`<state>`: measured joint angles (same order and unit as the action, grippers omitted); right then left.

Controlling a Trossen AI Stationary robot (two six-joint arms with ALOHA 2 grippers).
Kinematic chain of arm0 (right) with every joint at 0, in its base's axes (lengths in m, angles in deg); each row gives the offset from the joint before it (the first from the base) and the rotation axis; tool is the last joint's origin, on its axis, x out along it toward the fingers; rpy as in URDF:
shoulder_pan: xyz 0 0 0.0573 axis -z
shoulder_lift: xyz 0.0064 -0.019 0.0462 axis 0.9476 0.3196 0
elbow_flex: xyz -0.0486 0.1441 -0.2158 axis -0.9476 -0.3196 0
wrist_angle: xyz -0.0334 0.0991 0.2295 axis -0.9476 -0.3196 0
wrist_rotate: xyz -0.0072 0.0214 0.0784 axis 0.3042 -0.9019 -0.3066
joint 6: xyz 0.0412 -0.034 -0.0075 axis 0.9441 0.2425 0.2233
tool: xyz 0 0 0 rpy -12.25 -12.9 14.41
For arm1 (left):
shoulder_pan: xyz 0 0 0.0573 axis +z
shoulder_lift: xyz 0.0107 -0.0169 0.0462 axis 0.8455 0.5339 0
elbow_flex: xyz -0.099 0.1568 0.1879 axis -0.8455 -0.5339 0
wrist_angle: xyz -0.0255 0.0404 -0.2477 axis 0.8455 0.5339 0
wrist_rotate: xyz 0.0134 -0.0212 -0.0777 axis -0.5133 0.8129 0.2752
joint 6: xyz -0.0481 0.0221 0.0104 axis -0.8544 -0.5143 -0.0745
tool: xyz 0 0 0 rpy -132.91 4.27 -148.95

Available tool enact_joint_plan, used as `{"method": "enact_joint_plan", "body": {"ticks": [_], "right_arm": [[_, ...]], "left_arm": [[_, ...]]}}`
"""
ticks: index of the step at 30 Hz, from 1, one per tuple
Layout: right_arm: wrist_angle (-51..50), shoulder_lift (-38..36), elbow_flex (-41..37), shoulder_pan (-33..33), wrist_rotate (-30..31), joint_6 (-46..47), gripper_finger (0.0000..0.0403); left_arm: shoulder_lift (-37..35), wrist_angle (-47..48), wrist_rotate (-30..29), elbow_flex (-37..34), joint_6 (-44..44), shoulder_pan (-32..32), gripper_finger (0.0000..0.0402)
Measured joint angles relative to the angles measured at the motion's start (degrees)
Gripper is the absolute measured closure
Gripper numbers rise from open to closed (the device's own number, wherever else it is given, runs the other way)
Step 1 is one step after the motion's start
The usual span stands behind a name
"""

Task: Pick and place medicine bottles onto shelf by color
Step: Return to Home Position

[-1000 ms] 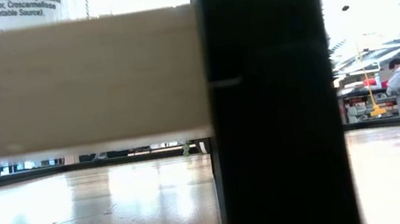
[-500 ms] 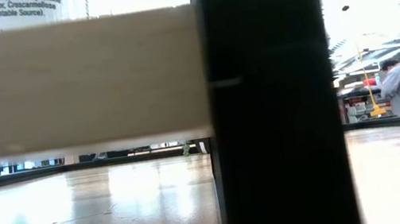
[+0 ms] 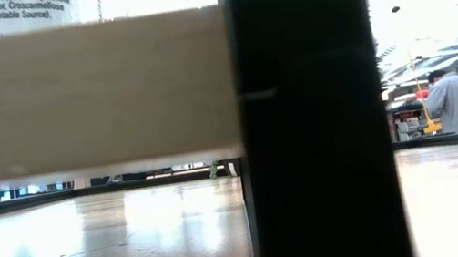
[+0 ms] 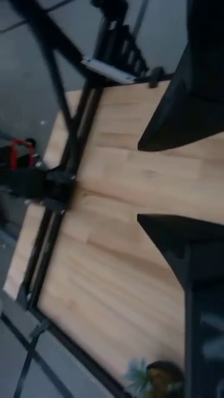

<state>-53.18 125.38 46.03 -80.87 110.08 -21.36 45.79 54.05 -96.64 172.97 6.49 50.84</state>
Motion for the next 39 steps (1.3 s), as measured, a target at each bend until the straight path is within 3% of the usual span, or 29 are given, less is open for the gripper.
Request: {"method": "enact_joint_plan", "body": {"ticks": [4,10,18,23,28,33,39], "right_arm": [[8.61,-1.81,-0.81,0.00,-3.65,-6.75,0.0112],[27.20,-5.92,-8.74,1.80,-19.50,-21.00,0.0155],[37.01,-12.49,-18.58,8.17,-31.61,-25.06,0.0209],[38.82,-14.69,-19.45,13.12,-36.21,-26.28,0.0294],[39.23,-13.02,-19.41,17.23,-42.05,-26.91,0.0390],[39.76,-10.35,-19.41,19.65,-46.70,-27.32,0.0395],[40.96,-10.91,-19.41,21.41,-45.17,-24.24,0.0396]], "left_arm": [[0.02,-4.34,3.11,0.00,0.99,4.29,0.0259],[0.02,-10.02,8.86,0.00,3.09,8.58,0.0305],[-0.22,-11.07,9.55,0.00,3.41,10.27,0.0352],[-0.22,-16.40,9.49,0.00,4.30,10.91,0.0392],[-0.22,-15.28,10.86,0.00,5.09,12.73,0.0395],[-0.87,-10.37,11.63,-0.09,7.42,12.61,0.0397],[-3.36,-6.98,9.70,0.02,9.73,10.27,0.0399]]}}
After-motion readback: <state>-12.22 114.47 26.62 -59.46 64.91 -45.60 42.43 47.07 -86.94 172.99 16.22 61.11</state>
